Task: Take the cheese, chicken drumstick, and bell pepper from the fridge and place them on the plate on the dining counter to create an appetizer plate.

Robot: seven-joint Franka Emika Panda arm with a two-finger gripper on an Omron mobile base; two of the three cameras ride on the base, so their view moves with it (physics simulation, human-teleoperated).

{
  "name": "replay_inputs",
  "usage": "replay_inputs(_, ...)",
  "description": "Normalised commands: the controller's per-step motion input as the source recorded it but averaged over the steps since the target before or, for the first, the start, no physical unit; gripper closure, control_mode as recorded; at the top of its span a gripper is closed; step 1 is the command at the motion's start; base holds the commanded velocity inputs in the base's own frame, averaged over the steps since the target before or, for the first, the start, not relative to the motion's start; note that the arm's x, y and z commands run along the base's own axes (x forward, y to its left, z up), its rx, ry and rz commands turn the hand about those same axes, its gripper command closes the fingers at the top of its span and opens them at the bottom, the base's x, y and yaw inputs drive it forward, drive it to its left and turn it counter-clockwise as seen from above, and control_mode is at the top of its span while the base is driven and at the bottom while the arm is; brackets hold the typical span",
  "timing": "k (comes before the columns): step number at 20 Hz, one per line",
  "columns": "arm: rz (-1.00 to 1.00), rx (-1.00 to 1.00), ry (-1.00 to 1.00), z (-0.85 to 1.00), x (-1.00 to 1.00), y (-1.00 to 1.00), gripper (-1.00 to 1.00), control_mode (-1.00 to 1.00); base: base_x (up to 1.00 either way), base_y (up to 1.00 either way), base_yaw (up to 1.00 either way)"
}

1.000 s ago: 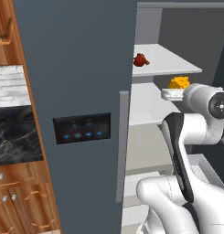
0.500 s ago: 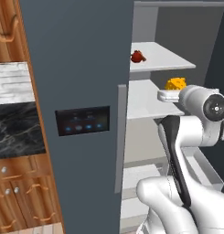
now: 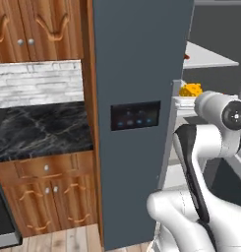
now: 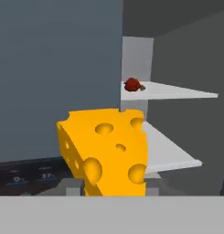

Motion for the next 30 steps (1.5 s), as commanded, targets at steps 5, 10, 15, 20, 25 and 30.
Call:
replay_inputs(5,0.00,0.00,0.00,0.00,0.00,0.00,1.00,1.00,-0.15,0.91,-0.07)
replay_inputs(10,0.00,0.00,0.00,0.00,0.00,0.00,1.00,1.00,-0.46,0.41,-0.41)
replay_inputs(15,0.00,0.00,0.00,0.00,0.00,0.00,1.00,1.00,-0.49,0.24,-0.53)
replay_inputs(20,0.00,0.00,0.00,0.00,0.00,0.00,1.00,1.00,-0.41,0.35,-0.59)
replay_inputs(25,0.00,0.00,0.00,0.00,0.00,0.00,1.00,1.00,-0.52,0.45,-0.62)
replay_inputs(30,0.00,0.00,0.00,0.00,0.00,0.00,1.00,1.00,-0.71,0.44,-0.65)
